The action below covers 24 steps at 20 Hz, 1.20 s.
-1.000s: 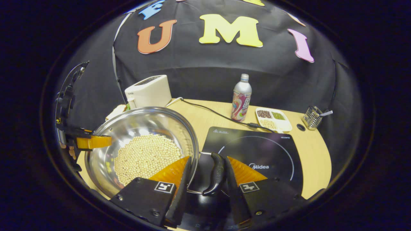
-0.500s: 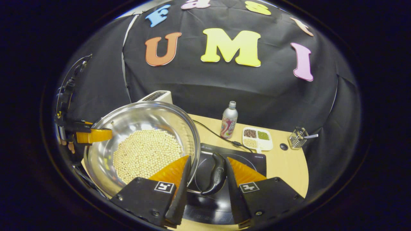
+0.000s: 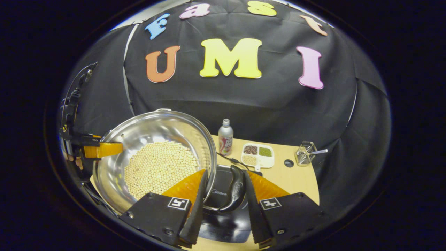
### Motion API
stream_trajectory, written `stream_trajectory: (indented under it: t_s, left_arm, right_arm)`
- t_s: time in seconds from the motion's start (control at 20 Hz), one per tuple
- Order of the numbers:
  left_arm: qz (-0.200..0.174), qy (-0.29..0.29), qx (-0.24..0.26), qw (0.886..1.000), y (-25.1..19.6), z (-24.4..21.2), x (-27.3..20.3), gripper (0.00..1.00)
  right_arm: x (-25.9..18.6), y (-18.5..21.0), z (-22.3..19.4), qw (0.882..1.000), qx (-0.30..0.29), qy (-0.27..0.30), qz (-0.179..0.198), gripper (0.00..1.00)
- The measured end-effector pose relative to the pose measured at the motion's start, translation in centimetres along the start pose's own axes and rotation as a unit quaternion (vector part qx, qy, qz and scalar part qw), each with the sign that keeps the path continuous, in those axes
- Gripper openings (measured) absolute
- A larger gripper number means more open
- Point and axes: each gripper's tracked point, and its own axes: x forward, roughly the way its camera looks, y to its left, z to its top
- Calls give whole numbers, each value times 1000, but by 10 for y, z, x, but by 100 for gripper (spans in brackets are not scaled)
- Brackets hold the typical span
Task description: First push the handle of the pot to place it horizontally, then grasp the pot with both hands and set it on the induction cooktop.
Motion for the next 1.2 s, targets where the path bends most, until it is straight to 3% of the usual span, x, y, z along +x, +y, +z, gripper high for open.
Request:
stream_trajectory:
  t_s: [0.55, 1.2]
  left_arm:
    - [-23, 34, 26, 999, -73, -26, 70, 61]
    - [-51, 58, 3, 997, -108, -74, 151, 61]
  right_arm:
    - [44, -77, -64, 998, 18, 56, -25, 58]
    - [102, -115, -121, 993, 37, 93, -56, 58]
